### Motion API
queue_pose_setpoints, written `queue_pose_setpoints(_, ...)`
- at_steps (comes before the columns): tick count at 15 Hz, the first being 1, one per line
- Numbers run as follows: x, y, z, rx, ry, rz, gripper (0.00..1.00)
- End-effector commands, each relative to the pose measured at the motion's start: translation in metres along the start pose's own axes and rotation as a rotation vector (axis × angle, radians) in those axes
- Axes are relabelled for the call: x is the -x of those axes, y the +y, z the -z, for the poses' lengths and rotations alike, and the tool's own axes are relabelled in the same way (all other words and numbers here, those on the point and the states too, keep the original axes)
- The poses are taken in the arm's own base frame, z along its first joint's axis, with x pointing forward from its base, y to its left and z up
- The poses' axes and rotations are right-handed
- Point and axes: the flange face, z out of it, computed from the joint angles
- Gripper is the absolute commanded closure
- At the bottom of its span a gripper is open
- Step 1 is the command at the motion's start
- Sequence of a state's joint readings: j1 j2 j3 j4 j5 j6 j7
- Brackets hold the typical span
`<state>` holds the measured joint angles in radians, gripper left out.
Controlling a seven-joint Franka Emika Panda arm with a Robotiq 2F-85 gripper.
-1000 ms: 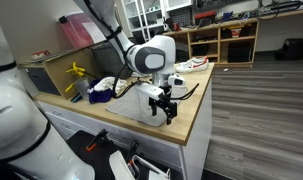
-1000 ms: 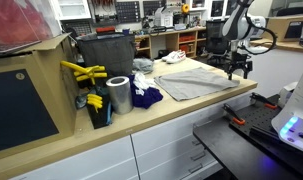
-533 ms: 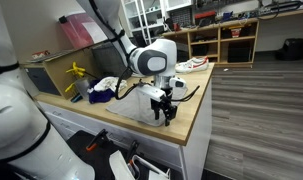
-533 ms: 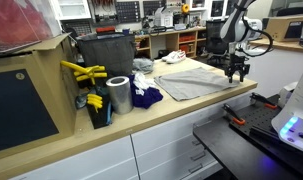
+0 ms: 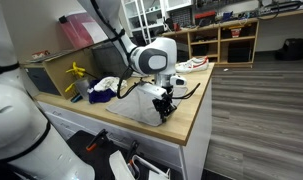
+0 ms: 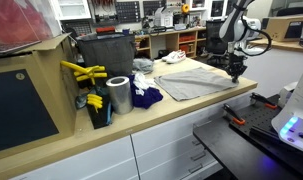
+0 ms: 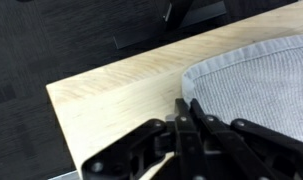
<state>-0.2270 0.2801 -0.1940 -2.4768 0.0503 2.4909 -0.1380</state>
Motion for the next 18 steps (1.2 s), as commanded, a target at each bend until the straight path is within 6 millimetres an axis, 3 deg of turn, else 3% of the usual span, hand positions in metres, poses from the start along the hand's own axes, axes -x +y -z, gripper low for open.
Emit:
queue_pose_setpoints(1,0.004,-0.011,0.026,0.033,0.034,0.040,1.00)
queue_pose_setpoints(8,0.006,-0.048,0.070,0.101,0.094,0.173,0.99)
queue_pose_setpoints(18,0.007,-0.126,0.123,0.133,0.139,0.348,0.99)
